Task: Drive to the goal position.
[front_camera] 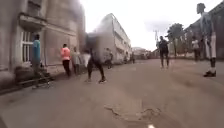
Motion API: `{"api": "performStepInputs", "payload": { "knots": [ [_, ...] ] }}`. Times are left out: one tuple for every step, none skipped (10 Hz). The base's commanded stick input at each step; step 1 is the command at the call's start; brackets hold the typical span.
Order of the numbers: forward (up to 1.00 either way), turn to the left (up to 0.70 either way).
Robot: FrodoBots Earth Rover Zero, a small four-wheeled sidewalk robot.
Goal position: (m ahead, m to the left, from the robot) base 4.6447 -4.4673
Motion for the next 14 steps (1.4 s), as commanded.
{"api": "performStepInputs", "payload": {
  "knots": [
    [0.70, -0.34],
    [0.70, -0.35],
    [0.70, -0.35],
    [0.70, -0.35],
    [0.70, -0.35],
    [0.70, -0.35],
    [0.70, -0.35],
    [0.25, -0.23],
    [0.00, -0.11],
    [0.00, 0.00],
    [0.00, 0.00],
    [0.00, 0.00],
    [0.00, 0.00],
    [0.06, 0.00]
  ]
}}
